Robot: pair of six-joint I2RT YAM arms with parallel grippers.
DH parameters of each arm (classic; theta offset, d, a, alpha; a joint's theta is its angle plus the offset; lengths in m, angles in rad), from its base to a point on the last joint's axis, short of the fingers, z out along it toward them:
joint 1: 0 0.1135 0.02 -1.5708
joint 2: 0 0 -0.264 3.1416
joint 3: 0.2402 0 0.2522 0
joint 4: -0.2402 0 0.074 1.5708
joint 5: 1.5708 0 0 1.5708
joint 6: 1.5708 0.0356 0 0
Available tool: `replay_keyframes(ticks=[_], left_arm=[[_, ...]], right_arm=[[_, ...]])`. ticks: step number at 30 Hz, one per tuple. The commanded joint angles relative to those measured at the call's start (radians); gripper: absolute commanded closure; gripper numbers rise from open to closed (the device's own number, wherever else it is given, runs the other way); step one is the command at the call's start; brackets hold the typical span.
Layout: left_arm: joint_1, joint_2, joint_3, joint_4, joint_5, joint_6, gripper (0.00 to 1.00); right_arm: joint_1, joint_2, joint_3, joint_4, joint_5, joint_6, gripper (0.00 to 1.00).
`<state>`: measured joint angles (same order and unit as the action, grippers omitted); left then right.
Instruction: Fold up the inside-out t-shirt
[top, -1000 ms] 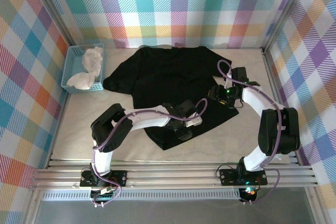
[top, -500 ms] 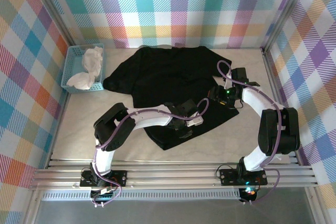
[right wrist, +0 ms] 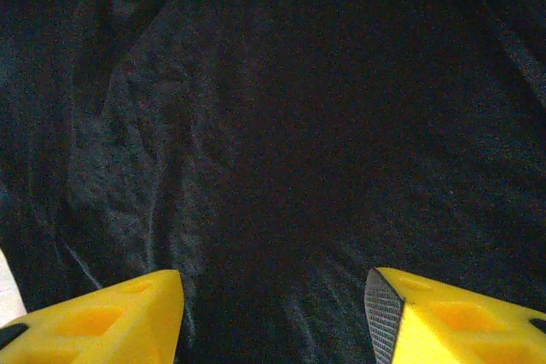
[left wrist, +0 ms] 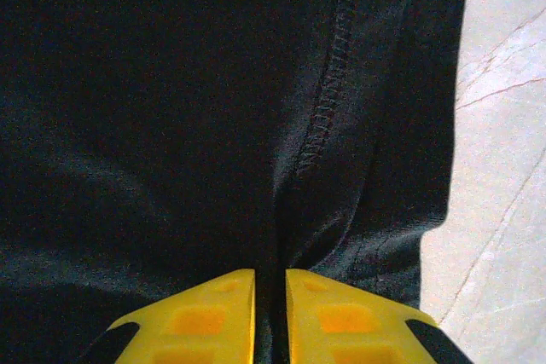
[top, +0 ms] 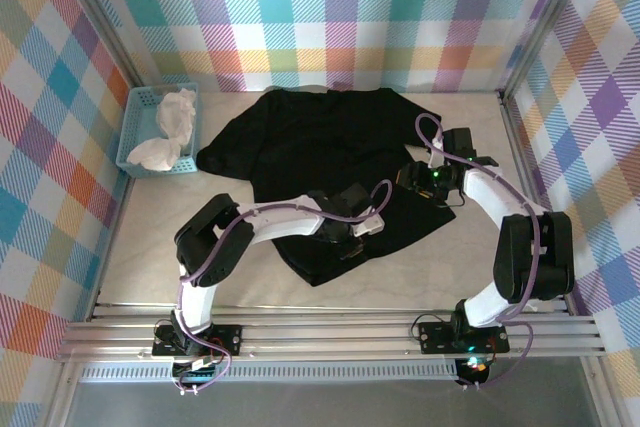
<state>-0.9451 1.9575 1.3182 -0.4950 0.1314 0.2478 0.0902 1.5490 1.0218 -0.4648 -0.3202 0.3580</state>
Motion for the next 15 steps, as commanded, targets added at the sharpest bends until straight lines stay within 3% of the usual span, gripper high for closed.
replay_keyframes(ticks=[1,6,11,15], left_arm=[[0.015,-0.043,-0.01,-0.008,0.021,-0.013,0.82],[0.021,-0.04,-0.012,-0.013,0.016,-0.012,0.84],[0.029,-0.046,-0.011,-0.007,0.039,-0.016,1.0],[0.069,-0.095,-0.044,0.048,0.078,-0.088,1.0]], right_arm=[[-0.001,-0.021,-0.015,-0.012,-0.024,-0.014,0.41],[-0.001,-0.021,-0.018,-0.01,-0.027,-0.014,0.41],[-0.002,-0.034,-0.021,-0.014,-0.032,-0.011,0.41],[0.0,-0.114,-0.056,-0.005,-0.04,-0.022,0.42]])
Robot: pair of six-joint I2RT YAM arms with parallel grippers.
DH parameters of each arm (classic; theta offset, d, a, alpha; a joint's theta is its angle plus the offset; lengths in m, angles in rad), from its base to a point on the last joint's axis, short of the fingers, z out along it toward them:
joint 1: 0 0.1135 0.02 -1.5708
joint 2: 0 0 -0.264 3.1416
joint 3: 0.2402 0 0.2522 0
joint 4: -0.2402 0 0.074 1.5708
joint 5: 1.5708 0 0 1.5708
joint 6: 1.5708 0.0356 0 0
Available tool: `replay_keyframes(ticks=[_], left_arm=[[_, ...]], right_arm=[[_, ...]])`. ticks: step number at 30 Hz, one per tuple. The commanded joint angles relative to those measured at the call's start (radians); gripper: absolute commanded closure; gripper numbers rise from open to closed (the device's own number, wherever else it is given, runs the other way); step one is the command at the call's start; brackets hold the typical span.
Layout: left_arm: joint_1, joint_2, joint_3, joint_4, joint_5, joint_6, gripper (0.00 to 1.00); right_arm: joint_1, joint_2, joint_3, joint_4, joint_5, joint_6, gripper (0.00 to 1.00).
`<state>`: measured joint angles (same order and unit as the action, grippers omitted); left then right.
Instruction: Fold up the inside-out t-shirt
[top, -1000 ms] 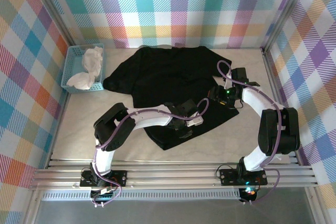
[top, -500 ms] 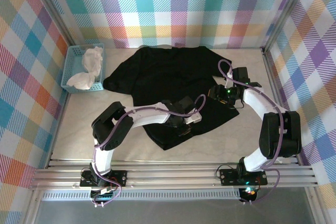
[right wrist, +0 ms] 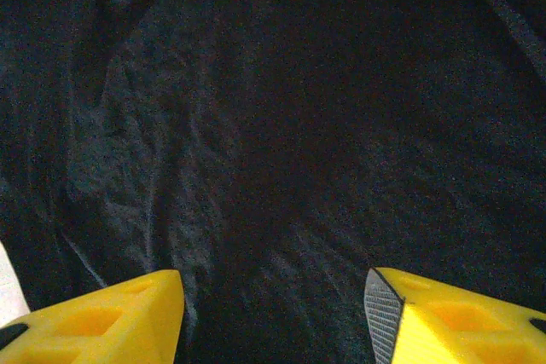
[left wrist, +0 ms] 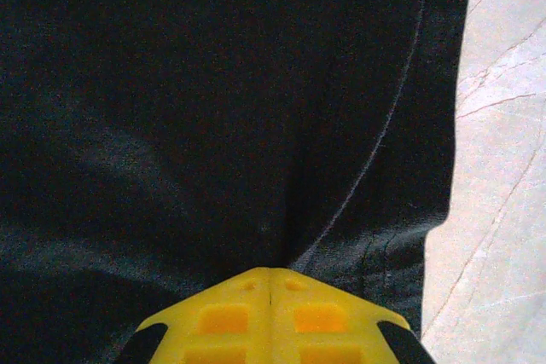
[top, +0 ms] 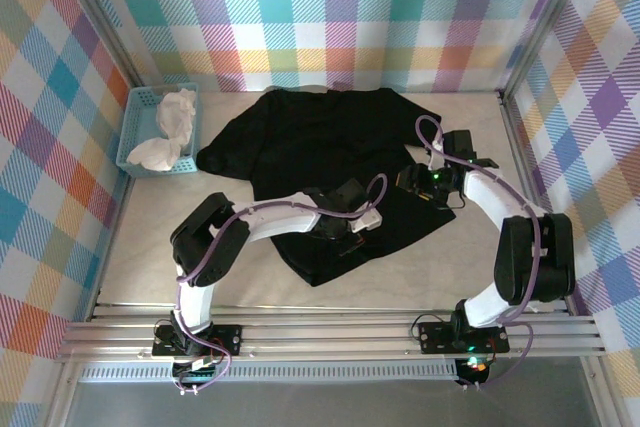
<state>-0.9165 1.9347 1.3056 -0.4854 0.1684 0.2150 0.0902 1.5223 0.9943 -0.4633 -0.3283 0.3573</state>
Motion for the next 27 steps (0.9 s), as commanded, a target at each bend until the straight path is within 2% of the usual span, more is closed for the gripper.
replay_keyframes(ticks=[1,3,6,9,11,17,22,25,27], left_arm=[[0.068,-0.103,-0.055,0.074,0.061,-0.101,1.0],[0.127,-0.165,-0.102,0.153,0.119,-0.202,1.0],[0.191,-0.225,-0.15,0.264,0.239,-0.324,1.0],[0.207,-0.241,-0.152,0.268,0.277,-0.343,1.0],[0.212,-0.248,-0.152,0.263,0.289,-0.341,1.0],[0.223,-0.256,-0.15,0.255,0.315,-0.336,1.0],[0.225,-0.253,-0.148,0.252,0.33,-0.336,1.0],[0.226,-0.254,-0.146,0.25,0.336,-0.335,1.0],[0.225,-0.254,-0.146,0.247,0.339,-0.332,1.0]], right_arm=[[0.001,-0.144,-0.065,0.021,-0.046,-0.031,0.42],[0.024,-0.287,-0.171,0.1,-0.066,-0.033,0.43],[0.117,-0.447,-0.314,0.216,-0.162,-0.045,0.44],[0.227,-0.5,-0.389,0.276,-0.114,-0.079,0.44],[0.294,-0.514,-0.422,0.33,-0.069,-0.127,0.4],[0.369,-0.415,-0.453,0.435,0.054,-0.179,0.34],[0.391,-0.3,-0.44,0.471,0.098,-0.181,0.32],[0.397,-0.258,-0.433,0.478,0.153,-0.179,0.35],[0.398,-0.245,-0.425,0.487,0.171,-0.182,0.41]])
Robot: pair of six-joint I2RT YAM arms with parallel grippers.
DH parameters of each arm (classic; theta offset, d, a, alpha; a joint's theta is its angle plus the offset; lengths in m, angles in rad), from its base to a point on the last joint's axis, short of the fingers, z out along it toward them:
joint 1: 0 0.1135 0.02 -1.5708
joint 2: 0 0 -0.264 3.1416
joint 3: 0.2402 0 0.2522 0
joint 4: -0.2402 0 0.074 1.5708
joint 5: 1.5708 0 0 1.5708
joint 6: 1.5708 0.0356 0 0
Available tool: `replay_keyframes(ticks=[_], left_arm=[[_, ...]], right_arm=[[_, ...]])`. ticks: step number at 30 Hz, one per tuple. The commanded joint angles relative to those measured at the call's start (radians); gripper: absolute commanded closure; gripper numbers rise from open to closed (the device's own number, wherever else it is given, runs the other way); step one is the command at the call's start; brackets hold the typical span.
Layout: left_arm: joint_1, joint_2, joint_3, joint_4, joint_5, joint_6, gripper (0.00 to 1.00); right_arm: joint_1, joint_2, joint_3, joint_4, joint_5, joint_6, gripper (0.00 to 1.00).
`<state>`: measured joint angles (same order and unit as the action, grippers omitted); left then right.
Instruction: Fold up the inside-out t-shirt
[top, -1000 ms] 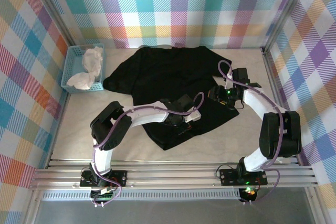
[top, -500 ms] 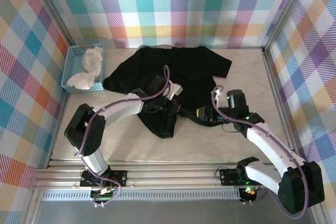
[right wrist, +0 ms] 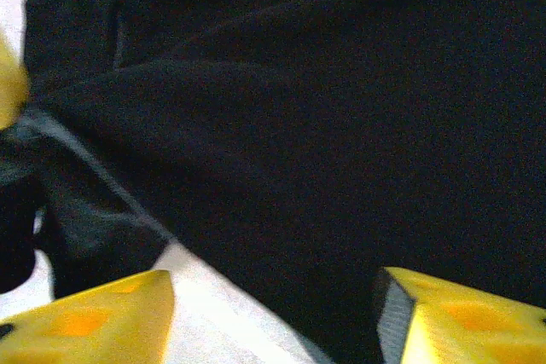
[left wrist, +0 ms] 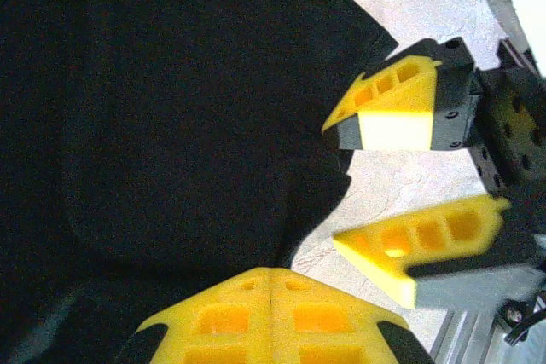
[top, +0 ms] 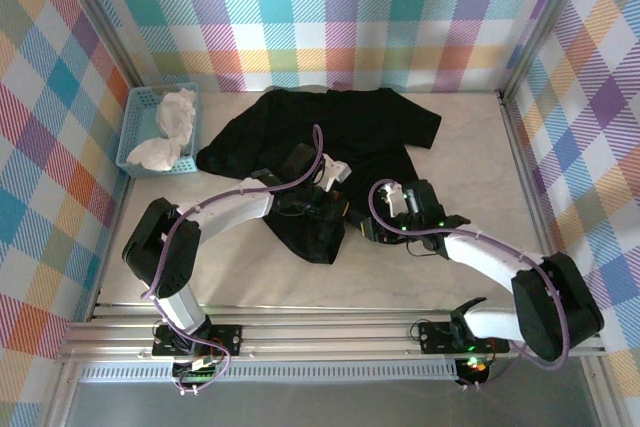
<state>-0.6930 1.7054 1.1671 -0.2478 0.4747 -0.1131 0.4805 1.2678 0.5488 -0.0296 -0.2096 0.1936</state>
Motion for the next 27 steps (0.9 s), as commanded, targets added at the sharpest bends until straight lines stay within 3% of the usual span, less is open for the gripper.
replay_keyframes(ticks=[1,6,10,15,18,19,23,27], left_arm=[[0.001,-0.023,-0.009,0.009,0.032,-0.003,1.0],[0.001,-0.017,-0.006,-0.006,0.024,0.009,1.0],[0.001,-0.017,-0.013,-0.004,0.024,0.01,1.0],[0.001,-0.029,-0.035,-0.021,0.01,0.051,0.98],[0.0,-0.076,-0.092,0.025,-0.005,0.082,0.61],[-0.003,-0.085,-0.102,0.05,-0.014,0.082,0.52],[-0.032,-0.061,-0.072,0.087,-0.024,0.097,0.37],[-0.064,-0.009,-0.023,0.089,-0.021,0.121,0.29]], right_arm=[[0.007,0.014,0.023,0.059,0.055,-0.022,0.47],[0.007,0.017,0.035,0.067,0.049,-0.039,0.67],[0.007,0.035,0.05,0.057,0.045,-0.055,0.9],[0.007,-0.004,0.101,-0.019,0.057,-0.076,1.0],[0.007,-0.043,0.125,-0.055,-0.026,-0.061,1.0],[0.007,-0.046,0.133,-0.065,-0.047,-0.05,1.0],[0.006,-0.038,0.168,-0.104,-0.092,-0.019,1.0],[0.004,-0.031,0.202,-0.135,-0.105,0.008,1.0]])
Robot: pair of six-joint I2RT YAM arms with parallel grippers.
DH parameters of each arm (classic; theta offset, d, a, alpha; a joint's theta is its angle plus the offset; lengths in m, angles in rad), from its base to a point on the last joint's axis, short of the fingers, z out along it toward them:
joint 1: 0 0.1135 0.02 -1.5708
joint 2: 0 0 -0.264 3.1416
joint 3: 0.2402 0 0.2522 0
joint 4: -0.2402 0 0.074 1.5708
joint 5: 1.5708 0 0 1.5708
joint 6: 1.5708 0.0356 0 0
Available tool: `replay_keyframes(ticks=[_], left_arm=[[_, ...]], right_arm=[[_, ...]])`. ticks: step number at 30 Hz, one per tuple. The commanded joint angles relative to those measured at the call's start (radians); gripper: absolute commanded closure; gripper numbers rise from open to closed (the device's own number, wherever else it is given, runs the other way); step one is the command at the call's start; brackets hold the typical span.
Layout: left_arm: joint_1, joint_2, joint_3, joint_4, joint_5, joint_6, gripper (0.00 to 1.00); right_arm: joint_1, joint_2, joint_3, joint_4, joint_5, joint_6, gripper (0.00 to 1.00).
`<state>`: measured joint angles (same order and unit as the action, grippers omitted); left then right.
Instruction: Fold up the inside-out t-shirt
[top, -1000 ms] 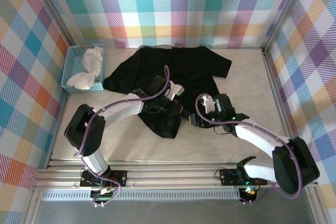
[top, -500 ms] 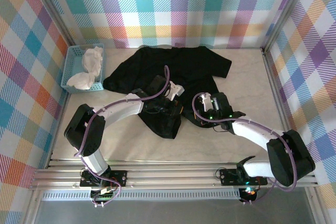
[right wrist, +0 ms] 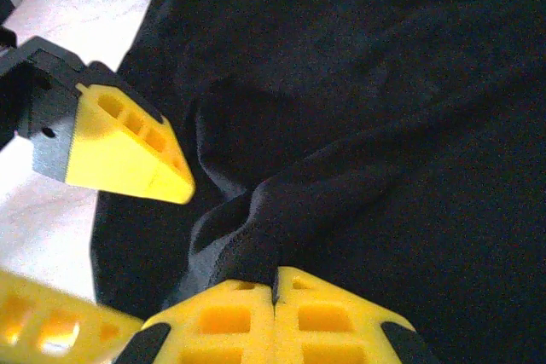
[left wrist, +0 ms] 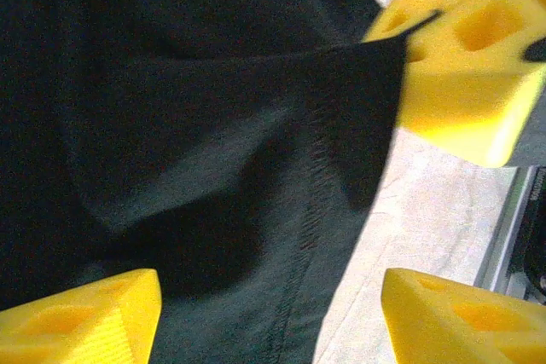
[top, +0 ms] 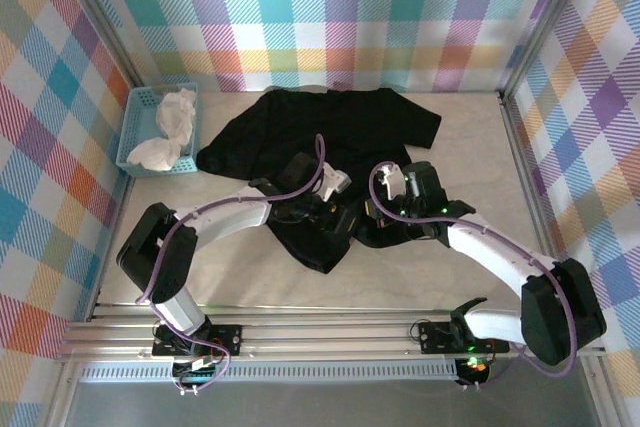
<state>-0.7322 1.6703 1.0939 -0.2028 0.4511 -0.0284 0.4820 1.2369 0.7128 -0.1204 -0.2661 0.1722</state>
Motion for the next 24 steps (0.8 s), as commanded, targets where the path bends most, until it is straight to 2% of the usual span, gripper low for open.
replay_keyframes(ticks=[1,4,7,10,11,12,13,14,15,16,17,19,24], left_arm=[[-0.032,0.04,0.06,0.051,0.007,0.038,0.28],[-0.036,0.076,0.079,0.076,-0.005,0.033,0.26],[-0.036,0.109,0.091,0.109,-0.026,0.023,0.36],[-0.031,0.132,0.111,0.129,-0.026,0.009,0.67],[-0.028,0.13,0.113,0.14,-0.022,0.001,0.85],[-0.023,0.126,0.111,0.147,-0.022,-0.012,0.98],[-0.015,0.115,0.108,0.155,-0.026,-0.034,1.0],[-0.002,0.103,0.106,0.158,-0.021,-0.056,1.0],[0.006,0.094,0.104,0.159,-0.005,-0.074,1.0],[0.017,0.085,0.103,0.158,0.007,-0.097,1.0],[0.027,0.075,0.103,0.153,0.015,-0.117,1.0],[0.041,0.058,0.107,0.131,0.027,-0.135,1.0],[0.054,0.022,0.165,0.008,0.047,-0.124,1.0]], right_arm=[[0.002,-0.001,0.045,-0.047,-0.058,0.039,1.0],[-0.006,-0.008,0.058,-0.052,-0.071,0.063,1.0],[-0.027,-0.026,0.053,-0.047,-0.098,0.084,1.0],[-0.049,-0.052,0.037,-0.048,-0.102,0.109,1.0],[-0.052,-0.065,0.034,-0.068,-0.06,0.117,1.0],[-0.052,-0.078,0.038,-0.124,0.058,0.15,0.92],[-0.051,-0.097,0.049,-0.219,0.24,0.209,0.73],[-0.048,-0.125,0.031,-0.228,0.277,0.18,0.58],[-0.035,-0.163,-0.008,-0.201,0.277,0.159,0.51],[-0.024,-0.214,-0.069,-0.124,0.199,0.136,0.43],[-0.018,-0.252,-0.135,-0.025,0.069,0.118,0.4],[0.005,-0.272,-0.222,0.116,-0.07,0.102,0.4],[0.12,-0.105,-0.256,0.325,-0.059,-0.005,0.53]])
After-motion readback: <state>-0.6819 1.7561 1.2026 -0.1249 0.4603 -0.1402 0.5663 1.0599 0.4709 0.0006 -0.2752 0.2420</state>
